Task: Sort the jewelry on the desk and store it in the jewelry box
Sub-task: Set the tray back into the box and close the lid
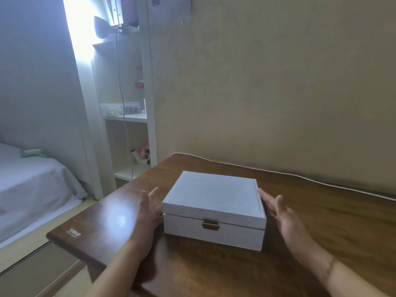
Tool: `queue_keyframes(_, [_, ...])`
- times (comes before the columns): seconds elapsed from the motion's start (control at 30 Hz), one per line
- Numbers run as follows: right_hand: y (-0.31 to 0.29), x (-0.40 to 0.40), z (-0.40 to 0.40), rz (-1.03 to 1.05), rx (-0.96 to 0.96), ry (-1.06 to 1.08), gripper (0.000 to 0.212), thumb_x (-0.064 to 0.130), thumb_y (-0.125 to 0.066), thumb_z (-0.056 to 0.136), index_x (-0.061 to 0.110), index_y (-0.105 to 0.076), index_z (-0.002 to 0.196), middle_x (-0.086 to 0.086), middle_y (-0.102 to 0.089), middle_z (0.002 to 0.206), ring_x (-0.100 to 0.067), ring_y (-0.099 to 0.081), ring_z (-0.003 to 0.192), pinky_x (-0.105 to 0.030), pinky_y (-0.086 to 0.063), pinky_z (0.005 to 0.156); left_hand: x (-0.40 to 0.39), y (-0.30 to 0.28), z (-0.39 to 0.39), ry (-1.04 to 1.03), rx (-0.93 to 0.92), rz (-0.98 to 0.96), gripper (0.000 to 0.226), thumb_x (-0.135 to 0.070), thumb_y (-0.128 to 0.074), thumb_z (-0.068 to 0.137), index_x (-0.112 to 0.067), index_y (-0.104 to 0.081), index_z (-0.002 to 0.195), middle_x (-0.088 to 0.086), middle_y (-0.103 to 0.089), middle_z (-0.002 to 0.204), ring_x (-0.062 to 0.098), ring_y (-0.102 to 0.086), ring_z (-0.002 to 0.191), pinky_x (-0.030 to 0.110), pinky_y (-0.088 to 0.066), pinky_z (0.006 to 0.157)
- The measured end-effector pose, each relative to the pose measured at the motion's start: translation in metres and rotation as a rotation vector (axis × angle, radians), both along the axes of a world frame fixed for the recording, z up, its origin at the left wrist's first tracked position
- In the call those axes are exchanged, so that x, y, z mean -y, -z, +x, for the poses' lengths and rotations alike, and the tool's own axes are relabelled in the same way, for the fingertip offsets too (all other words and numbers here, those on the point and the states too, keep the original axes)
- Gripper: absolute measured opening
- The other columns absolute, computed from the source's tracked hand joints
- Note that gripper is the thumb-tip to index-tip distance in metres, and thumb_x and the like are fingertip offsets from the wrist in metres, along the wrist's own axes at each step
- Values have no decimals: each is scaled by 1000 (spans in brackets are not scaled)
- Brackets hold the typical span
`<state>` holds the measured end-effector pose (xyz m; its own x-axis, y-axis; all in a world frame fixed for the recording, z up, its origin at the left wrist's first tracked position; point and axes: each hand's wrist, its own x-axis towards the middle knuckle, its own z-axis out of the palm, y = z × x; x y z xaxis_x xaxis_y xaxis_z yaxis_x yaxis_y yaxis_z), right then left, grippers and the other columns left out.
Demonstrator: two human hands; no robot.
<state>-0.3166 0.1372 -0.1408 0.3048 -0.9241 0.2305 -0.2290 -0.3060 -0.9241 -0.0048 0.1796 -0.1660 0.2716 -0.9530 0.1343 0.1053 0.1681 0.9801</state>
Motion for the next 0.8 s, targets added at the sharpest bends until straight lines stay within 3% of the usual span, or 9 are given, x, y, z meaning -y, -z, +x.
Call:
queue_keyframes(0.07, [3, -11, 1, -50, -65, 46, 68, 86, -28, 75, 53, -40, 133, 36, -28, 146, 4, -22, 141, -16, -19, 111, -3, -1, -2, -19, 35, 16, 90, -86, -45, 58, -37, -45, 133, 1, -70, 122, 13, -64, 111, 30, -46, 85])
queue_keyframes(0.13, [7, -19, 4, -128, -185, 62, 67, 84, -44, 71, 57, -38, 132, 35, -16, 150, 6, -17, 139, -23, -23, 112, -9, -4, -7, -35, 140, -6, 87, -77, -61, 56, -37, -51, 132, -4, -66, 123, 6, -64, 107, 21, -49, 79])
queue_keyframes(0.2, [11, -29, 9, -161, -335, 54, 64, 74, -55, 76, 65, -24, 131, 36, -5, 149, 6, -13, 135, -29, -25, 111, -14, -3, -14, -56, 256, -40, 71, -58, -74, 63, -41, -53, 129, -5, -67, 112, -2, -66, 90, 12, -49, 68])
queue_keyframes(0.3, [11, -36, 11, -157, -349, 39, 69, 58, -64, 76, 66, -17, 126, 29, -22, 140, 3, -29, 127, -19, -35, 103, -15, 2, -15, -61, 377, -52, 67, -21, -85, 75, -46, -50, 126, 1, -66, 108, 7, -68, 85, 17, -54, 67])
queue_keyframes(0.4, [11, -34, 9, -167, -428, 31, 72, 60, -64, 74, 66, -13, 125, 25, -29, 133, 1, -40, 117, -24, -44, 101, -12, 6, -11, -80, 538, -17, 82, -20, -90, 66, -58, -43, 122, -4, -58, 118, 15, -64, 99, 27, -59, 76])
queue_keyframes(0.53, [7, -32, 10, -192, -544, 63, 68, 58, -60, 80, 65, -5, 119, 21, -33, 125, -2, -44, 107, -28, -45, 101, -9, 8, -11, -115, 601, -8, 83, -20, -90, 65, -61, -39, 117, -11, -54, 120, 8, -59, 103, 17, -55, 72])
queue_keyframes(0.7, [4, -29, 15, -170, -693, 124, 79, 46, -60, 89, 47, 4, 136, 10, -38, 141, -2, -45, 102, -24, -42, 102, -10, 18, -14, -259, 683, -24, 89, -23, -91, 64, -59, -36, 124, -14, -56, 118, 12, -59, 103, 32, -58, 84])
queue_keyframes(0.8, [-2, -17, 18, -172, -734, 103, 79, 45, -61, 89, 44, 2, 136, 10, -41, 139, -3, -45, 98, -22, -42, 101, -4, 14, -12, -286, 744, 2, 89, -28, -90, 64, -55, -35, 128, -13, -57, 114, 14, -59, 99, 34, -57, 84])
